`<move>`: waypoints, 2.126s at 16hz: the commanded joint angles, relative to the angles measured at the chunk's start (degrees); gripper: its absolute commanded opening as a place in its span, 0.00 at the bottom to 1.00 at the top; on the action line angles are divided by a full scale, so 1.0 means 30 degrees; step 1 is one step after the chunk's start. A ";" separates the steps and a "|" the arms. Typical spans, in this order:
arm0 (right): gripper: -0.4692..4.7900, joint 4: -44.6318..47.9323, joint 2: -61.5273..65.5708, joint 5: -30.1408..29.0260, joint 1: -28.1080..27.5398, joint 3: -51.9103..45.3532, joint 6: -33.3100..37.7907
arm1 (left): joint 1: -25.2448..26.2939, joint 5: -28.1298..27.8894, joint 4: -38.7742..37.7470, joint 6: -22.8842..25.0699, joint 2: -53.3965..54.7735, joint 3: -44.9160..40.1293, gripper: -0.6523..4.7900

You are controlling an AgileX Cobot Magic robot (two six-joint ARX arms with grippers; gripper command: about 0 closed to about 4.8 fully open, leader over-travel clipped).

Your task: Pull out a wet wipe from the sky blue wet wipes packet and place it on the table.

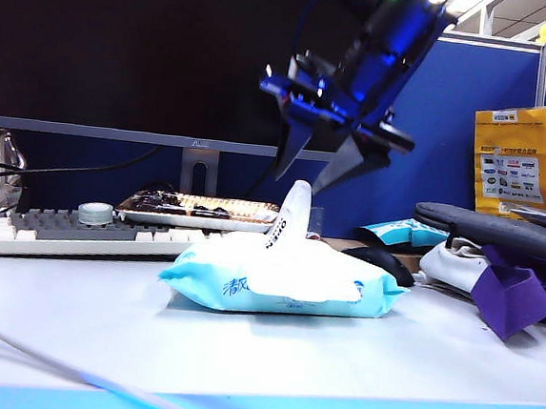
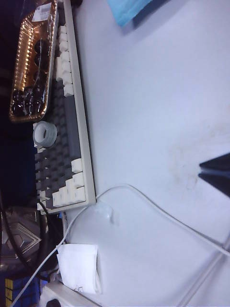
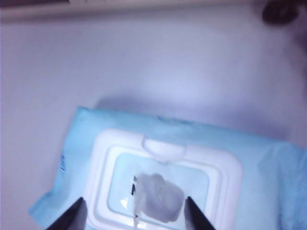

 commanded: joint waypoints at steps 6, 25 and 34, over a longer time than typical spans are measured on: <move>0.08 0.0248 0.0248 -0.0459 0.0058 0.0080 0.0357 | 0.0007 0.0058 -0.0197 0.0007 -0.0058 -0.0109 0.11; 0.08 -0.1341 -0.0372 0.5268 0.0036 0.7053 -0.3767 | 0.0007 0.0058 -0.0204 0.0007 -0.0058 -0.0109 0.11; 0.08 -0.6710 -0.3395 1.0528 -0.0299 0.7045 -0.5362 | 0.0007 0.0058 -0.0197 0.0007 -0.0058 -0.0109 0.11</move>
